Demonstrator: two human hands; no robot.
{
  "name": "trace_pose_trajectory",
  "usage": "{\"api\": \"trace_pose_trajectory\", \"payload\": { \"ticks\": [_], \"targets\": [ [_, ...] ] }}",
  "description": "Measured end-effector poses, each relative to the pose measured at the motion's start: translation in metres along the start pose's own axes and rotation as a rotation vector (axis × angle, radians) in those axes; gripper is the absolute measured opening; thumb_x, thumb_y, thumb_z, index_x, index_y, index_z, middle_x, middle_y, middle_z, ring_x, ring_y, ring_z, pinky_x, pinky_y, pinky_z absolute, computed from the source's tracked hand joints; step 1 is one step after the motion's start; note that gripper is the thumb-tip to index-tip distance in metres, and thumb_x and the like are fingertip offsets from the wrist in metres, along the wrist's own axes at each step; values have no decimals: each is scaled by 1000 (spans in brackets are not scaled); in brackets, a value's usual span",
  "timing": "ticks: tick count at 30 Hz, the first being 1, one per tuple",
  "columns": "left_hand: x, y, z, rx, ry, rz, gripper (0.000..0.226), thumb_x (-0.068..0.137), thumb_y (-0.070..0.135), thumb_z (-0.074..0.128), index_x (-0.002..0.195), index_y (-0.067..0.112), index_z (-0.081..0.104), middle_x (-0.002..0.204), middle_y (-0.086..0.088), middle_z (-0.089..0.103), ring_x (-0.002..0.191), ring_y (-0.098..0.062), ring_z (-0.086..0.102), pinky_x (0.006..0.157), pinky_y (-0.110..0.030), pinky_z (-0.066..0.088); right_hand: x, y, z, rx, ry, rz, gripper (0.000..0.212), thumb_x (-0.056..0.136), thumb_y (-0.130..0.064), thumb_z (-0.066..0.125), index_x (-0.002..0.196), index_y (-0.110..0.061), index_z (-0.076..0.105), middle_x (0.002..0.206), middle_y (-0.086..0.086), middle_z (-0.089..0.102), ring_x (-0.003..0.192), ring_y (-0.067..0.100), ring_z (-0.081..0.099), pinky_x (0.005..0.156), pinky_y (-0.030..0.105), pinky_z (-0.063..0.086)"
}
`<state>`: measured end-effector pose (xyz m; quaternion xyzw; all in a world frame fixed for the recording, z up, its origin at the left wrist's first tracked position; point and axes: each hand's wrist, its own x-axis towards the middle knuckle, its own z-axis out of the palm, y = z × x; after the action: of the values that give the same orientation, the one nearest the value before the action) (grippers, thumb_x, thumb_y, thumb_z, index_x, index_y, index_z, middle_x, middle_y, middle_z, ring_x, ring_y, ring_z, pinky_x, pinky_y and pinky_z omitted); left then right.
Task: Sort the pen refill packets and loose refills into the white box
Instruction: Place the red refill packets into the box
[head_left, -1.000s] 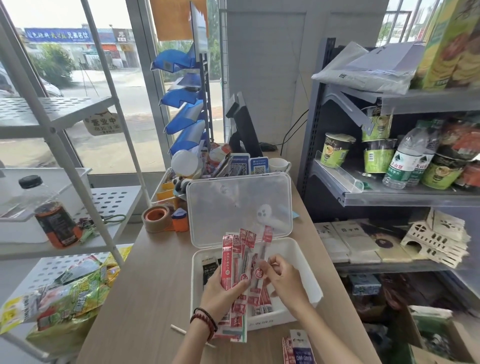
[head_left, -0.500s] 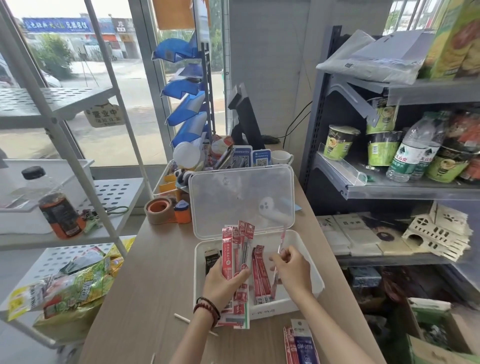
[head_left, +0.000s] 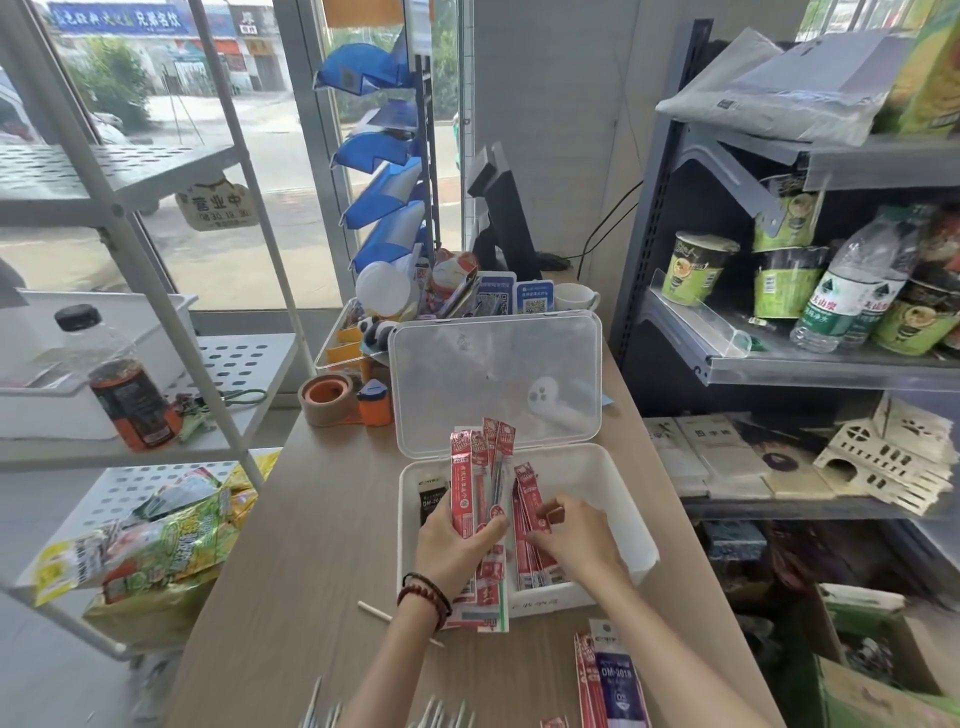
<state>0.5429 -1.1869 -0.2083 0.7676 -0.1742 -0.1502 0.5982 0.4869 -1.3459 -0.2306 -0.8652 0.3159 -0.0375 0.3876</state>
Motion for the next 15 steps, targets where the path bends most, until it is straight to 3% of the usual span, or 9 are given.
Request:
{"api": "trace_pose_trajectory", "payload": {
  "ticks": [5,10,12,15],
  "targets": [
    [3,-6,-1,-28,66,14,32,74,30,77,101,29,60,89,7,71,79,-3,68,75,-28,58,4,7,5,16,-3,9,34,82,-22,76,115,-22,67,105,-4,72,73,9,70,73,37,61],
    [1,-1,0,-29,107,47,34,74,29,77,103,25,60,90,9,70,77,1,67,71,-21,57,3,4,2,-81,31,-15,29,85,-48,68,106,-29,71,110,-6,68,86,11,67,77,35,57],
    [1,-1,0,-32,103,47,34,74,29,77,103,26,60,89,8,70,77,-1,68,71,-22,57,-1,-2,-1,-24,74,-71,34,89,-58,55,103,-31,70,111,-10,65,90,8,63,75,30,53],
    [2,-2,0,-33,-19,-8,36,73,30,78,104,27,60,90,6,71,78,-5,69,71,-26,59,-14,-14,-12,229,49,-108,41,89,-61,51,92,-26,72,92,-11,71,80,9,66,69,28,55]
  ]
}}
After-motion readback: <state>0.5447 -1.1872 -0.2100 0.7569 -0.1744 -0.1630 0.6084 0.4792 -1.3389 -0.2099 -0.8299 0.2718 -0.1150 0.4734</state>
